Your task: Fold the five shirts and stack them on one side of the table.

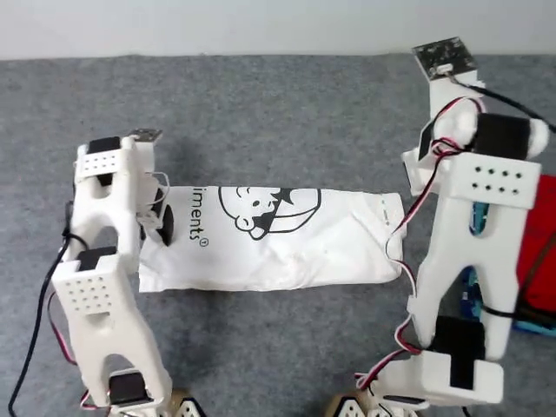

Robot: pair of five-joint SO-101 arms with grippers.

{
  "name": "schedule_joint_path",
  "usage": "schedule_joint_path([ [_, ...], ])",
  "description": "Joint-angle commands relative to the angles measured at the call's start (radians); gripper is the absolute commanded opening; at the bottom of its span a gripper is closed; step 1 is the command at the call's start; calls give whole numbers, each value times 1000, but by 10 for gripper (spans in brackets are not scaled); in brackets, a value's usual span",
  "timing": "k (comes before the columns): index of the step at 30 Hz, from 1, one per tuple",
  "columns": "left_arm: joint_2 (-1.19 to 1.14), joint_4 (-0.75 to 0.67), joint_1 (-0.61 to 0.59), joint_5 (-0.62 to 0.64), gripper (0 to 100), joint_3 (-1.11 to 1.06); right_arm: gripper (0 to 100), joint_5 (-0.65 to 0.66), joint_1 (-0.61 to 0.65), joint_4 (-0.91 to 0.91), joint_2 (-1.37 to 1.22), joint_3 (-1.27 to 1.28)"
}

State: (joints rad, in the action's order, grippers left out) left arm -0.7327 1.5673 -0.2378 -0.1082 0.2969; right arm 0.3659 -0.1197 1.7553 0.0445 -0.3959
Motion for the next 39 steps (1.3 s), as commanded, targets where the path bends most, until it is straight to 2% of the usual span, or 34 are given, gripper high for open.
schedule_joint_path([
  [1, -32, 5, -3, 9, 16, 41, 9, 9, -36, 41, 54, -46],
  [7, 12, 40, -34, 6, 12, 45, 9, 11, -107, 41, 56, -46],
  [12, 132, 43, -127, -58, 12, 45, 9, 51, -136, 41, 61, -48],
  [19, 242, 84, -206, -158, 12, 45, 9, 51, -136, 41, 102, -48],
  [24, 279, 118, -213, -169, 12, 47, 9, 51, -136, 41, 102, -46],
  [32, 445, 189, -57, -161, 12, 33, 9, 51, -136, 41, 97, -46],
  [39, 646, 189, 213, -158, 12, -79, 9, 49, -137, 41, 97, -46],
])
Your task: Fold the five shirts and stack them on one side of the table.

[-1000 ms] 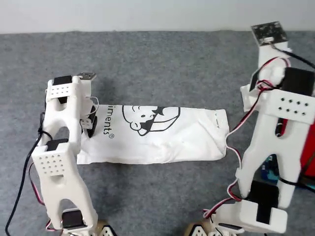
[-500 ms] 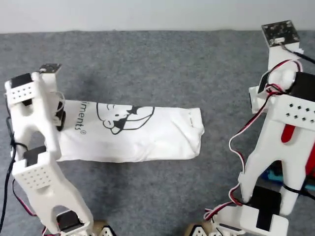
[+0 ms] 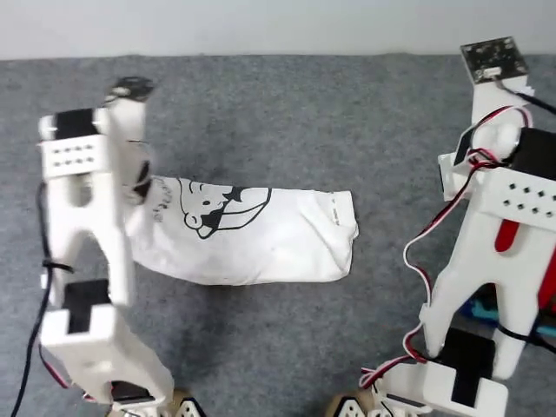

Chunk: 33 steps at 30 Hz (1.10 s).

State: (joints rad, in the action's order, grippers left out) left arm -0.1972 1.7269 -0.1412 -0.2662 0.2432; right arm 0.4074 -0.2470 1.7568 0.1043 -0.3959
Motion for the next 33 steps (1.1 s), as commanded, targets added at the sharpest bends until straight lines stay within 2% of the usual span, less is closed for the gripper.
schedule_joint_path([
  [1, 130, 29, 160, 14, 12, -41, 9, 8, -15, 39, 38, -46],
  [8, 135, 25, 440, 153, 12, -22, 9, 9, -87, 39, 48, 60],
  [16, -61, 25, 672, 255, 13, 183, 9, 11, -127, 35, 102, 126],
  [23, -279, 26, 752, 302, 13, 456, 9, 9, -128, 36, 124, 132],
  [33, -448, 26, 827, 334, 13, 608, 9, 9, -128, 36, 131, 132],
])
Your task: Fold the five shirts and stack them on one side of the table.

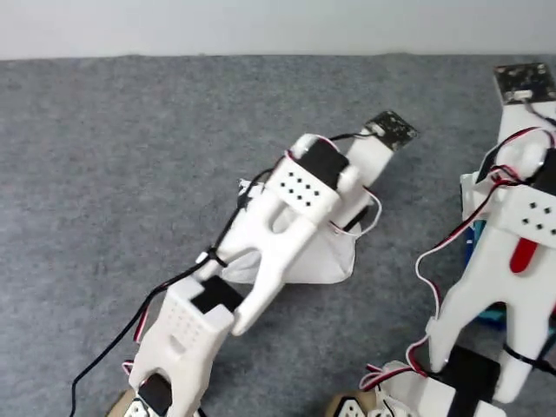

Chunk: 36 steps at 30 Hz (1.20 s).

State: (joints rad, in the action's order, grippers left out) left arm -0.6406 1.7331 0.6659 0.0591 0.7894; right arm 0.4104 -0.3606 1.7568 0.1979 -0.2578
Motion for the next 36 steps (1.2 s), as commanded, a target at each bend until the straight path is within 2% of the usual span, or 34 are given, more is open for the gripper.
schedule_joint_path([
  [1, -14, 21, 20, 9, 21, 68, 9, 6, -15, 36, 38, -6],
  [5, -21, 23, 12, 14, 132, 64, 9, 6, -15, 36, 38, -6],
  [7, -6, 25, -3, 58, 190, 65, 9, 6, -15, 36, 38, -6],
  [10, 52, 25, -20, 74, 224, 64, 9, 6, -15, 36, 38, -6],
  [13, 124, 25, -49, 38, 194, 64, 9, 6, -15, 38, 38, -6],
  [17, 181, 23, -140, -74, 13, 44, 9, 5, -15, 38, 38, -6],
  [23, 183, 20, -301, -97, 13, -147, 9, 3, -15, 38, 38, -6],
  [26, 183, 2, -304, -155, 13, -248, 9, 2, -13, 38, 38, -6],
  [32, 183, -129, -301, -195, 13, -449, 9, 2, -12, 36, 36, -6],
  [36, 195, -127, -264, -201, 13, -529, 9, 2, -15, 38, 36, -6],
])
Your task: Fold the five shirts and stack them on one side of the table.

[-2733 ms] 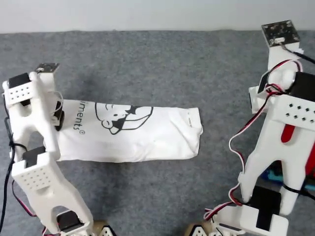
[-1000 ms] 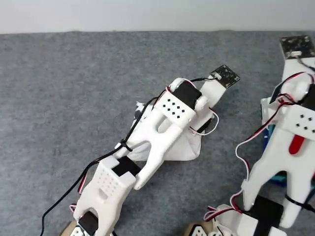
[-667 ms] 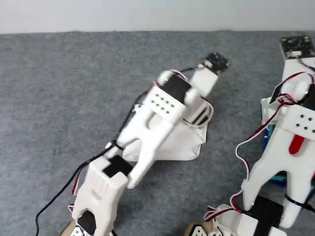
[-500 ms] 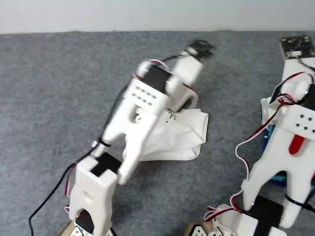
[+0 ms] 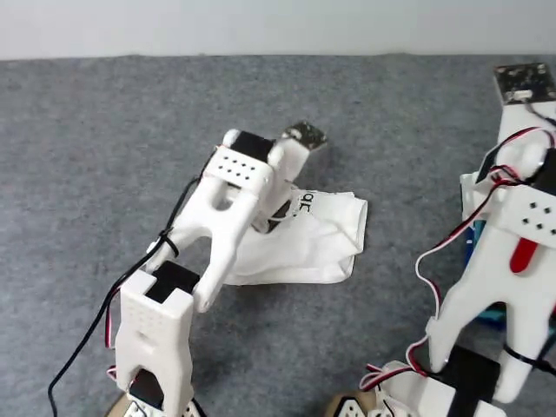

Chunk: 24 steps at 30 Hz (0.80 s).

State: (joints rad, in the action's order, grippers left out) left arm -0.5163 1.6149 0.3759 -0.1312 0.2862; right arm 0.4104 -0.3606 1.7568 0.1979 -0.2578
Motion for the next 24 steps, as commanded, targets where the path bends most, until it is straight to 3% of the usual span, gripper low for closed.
schedule_joint_path([
  [1, 71, 20, 41, -11, 13, -25, 9, 2, -15, 38, 36, -6],
  [6, 141, 137, 137, -9, 13, -18, 9, 2, -15, 38, 36, -6],
  [15, 273, 86, 339, -5, 13, -263, 9, 2, -15, 38, 36, -6],
  [18, 298, 38, 325, 14, 13, -302, 9, 2, -15, 38, 38, -6],
  [24, 373, -5, 160, 29, 13, -200, 9, 2, -15, 38, 38, -6],
])
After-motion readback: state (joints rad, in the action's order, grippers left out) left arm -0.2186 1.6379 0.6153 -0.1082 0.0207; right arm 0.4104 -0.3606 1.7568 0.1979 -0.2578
